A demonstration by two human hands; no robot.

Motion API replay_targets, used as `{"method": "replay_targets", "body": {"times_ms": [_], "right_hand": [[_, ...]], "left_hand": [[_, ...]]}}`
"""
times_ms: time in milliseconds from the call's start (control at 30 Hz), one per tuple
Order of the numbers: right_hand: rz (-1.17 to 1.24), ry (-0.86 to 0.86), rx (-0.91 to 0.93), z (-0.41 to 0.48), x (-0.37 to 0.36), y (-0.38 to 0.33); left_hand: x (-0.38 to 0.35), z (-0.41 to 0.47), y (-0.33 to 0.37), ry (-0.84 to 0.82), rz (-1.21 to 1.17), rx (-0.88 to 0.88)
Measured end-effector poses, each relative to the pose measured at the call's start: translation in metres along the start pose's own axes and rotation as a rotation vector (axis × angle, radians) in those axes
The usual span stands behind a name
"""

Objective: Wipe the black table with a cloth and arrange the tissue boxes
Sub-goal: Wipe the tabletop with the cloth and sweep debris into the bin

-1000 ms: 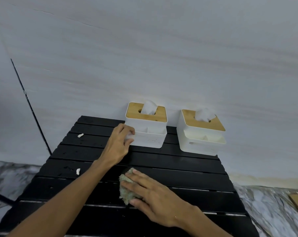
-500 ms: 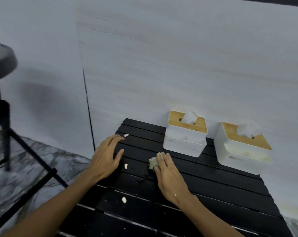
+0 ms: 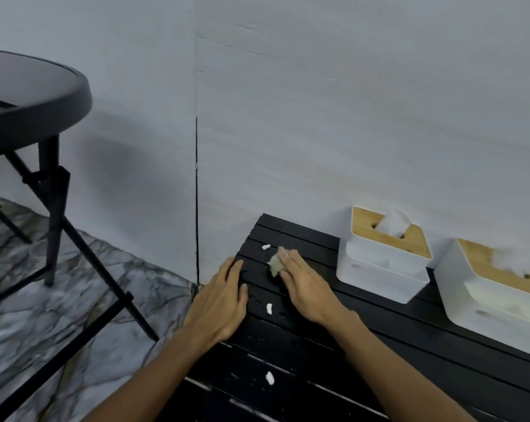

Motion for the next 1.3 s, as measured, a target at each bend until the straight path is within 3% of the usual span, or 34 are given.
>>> {"method": "replay_targets", "body": {"times_ms": [67, 233, 500, 733, 900, 1067, 1133, 1200, 1300], "right_hand": [[-0.029, 0.065, 0.001, -0.017, 0.003, 0.011], [-0.099, 0.225, -0.295, 0.03, 0.007, 0.043], [-0.095, 0.256, -0.328, 0.13, -0.022, 0.024], [0.138, 0.054, -0.051, 0.139, -0.034, -0.005], [0.335, -0.069, 0.153, 0.081, -0.021, -0.023], [0.388, -0.141, 0.235, 0.009, 0.005, -0.036], [0.466, -0.063, 0.151, -0.006, 0.017, -0.027], [0.507, 0.121, -0.005, -0.002, 0.027, -0.011], [0.32, 0.305, -0.155, 0.023, 0.024, 0.009]], "left_hand": [[0.001, 0.0, 0.0, -0.019, -0.003, 0.014], [0.001, -0.001, -0.001, -0.027, -0.014, 0.01], [-0.003, 0.0, -0.008, 0.018, -0.04, -0.011], [0.0, 0.0, -0.005, 0.037, -0.113, -0.007], [0.009, -0.002, -0.004, 0.053, -0.285, 0.053], [0.02, -0.024, -0.001, -0.014, -0.166, 0.001], [0.022, -0.036, -0.004, -0.052, -0.085, -0.031], [0.023, -0.046, -0.006, -0.064, -0.038, -0.053], [0.026, -0.061, -0.008, -0.054, 0.009, -0.074]]}}
Point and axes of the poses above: each hand's wrist, its own z-axis towards the middle knuckle, its own x-axis out of the back of the hand, y = z × x, the point moved 4 cm from there along z, towards the middle knuckle, and after that the axes turned 6 degrees about y, right-handed, at the moved point
